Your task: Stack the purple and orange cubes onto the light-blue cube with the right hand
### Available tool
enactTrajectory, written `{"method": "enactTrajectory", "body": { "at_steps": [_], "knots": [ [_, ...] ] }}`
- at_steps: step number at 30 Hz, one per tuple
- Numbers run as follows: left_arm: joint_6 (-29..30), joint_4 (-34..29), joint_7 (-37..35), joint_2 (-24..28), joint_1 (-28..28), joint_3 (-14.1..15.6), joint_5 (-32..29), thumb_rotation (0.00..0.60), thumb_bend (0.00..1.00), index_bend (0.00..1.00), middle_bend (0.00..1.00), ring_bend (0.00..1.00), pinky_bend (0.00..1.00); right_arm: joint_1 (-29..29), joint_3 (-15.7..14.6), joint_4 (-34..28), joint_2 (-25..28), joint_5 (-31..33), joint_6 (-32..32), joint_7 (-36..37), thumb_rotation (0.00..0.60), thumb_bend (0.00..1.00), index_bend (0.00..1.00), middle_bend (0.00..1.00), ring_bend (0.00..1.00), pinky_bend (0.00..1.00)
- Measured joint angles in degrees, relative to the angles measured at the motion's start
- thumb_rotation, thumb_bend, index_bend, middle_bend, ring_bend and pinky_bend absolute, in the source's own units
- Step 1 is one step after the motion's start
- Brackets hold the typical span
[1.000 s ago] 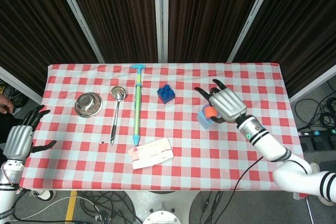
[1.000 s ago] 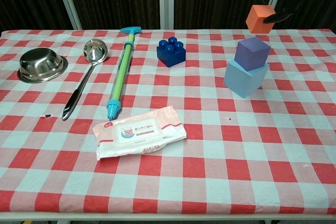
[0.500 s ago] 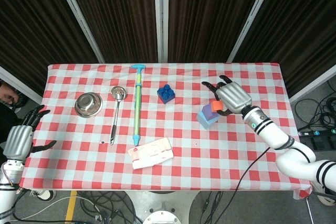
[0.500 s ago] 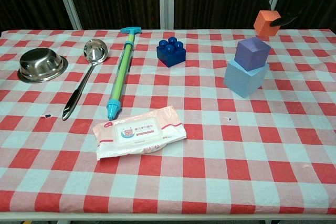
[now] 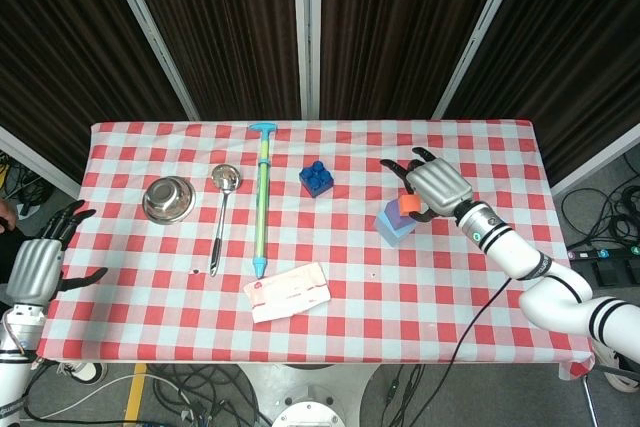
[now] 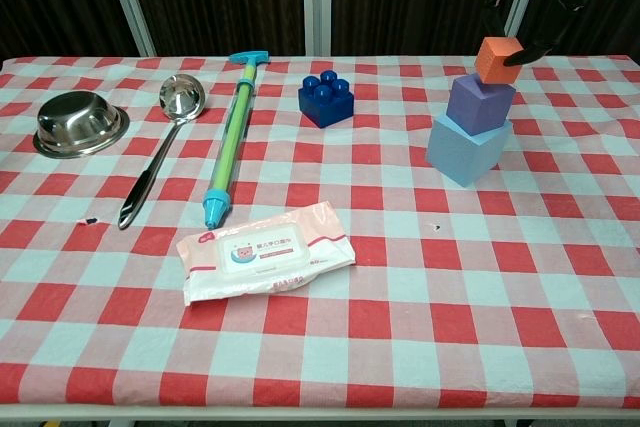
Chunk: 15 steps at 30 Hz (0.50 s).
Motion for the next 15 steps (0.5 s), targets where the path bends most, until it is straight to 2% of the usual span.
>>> {"method": "enactTrajectory", "body": {
  "at_steps": [15],
  "knots": [
    [0.0, 0.0, 0.0, 0.0, 0.0, 0.0, 0.0, 0.600, 0.06, 0.24, 0.20, 0.14, 0.31, 1.3, -1.0, 1.7, -0.7, -0.4, -0.3, 0.6, 0.600, 0.18, 0.00, 0.53, 0.25, 0.08]
  ]
}}
